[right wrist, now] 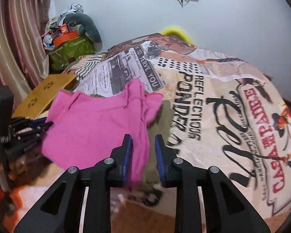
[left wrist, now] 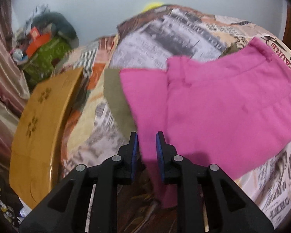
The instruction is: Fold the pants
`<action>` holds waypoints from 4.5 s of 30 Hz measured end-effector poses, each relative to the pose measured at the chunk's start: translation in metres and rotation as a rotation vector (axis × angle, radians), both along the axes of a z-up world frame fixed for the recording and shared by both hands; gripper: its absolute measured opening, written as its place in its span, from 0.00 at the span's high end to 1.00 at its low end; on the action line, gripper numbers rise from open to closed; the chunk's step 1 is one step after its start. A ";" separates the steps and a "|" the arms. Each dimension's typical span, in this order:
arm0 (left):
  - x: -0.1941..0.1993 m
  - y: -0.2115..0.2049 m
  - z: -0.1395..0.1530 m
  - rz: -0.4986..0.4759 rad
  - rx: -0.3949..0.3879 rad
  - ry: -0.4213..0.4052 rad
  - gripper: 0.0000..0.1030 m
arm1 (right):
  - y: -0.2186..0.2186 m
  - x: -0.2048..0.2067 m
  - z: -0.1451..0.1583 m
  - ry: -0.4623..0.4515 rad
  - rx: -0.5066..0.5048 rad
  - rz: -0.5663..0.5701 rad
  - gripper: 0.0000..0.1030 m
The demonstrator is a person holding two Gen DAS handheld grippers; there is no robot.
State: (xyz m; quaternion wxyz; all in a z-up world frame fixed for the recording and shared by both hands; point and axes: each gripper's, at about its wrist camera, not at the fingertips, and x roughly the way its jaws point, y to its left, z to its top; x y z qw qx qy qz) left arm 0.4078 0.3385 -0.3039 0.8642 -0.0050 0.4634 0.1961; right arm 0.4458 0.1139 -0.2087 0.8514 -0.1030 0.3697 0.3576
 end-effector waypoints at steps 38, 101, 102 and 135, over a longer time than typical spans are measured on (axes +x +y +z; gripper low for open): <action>-0.326 -0.190 0.316 -0.094 0.026 -0.679 0.75 | -0.126 -0.285 0.253 -0.390 0.440 0.126 0.74; -0.415 -0.235 0.317 -0.106 0.089 -0.796 0.00 | -0.163 -0.352 0.248 -0.490 0.480 0.003 0.00; -0.415 -0.235 0.317 -0.106 0.089 -0.796 0.00 | -0.163 -0.352 0.248 -0.490 0.479 0.003 0.00; -0.409 -0.233 0.313 -0.143 0.067 -0.775 0.00 | -0.166 -0.349 0.247 -0.483 0.471 -0.010 0.00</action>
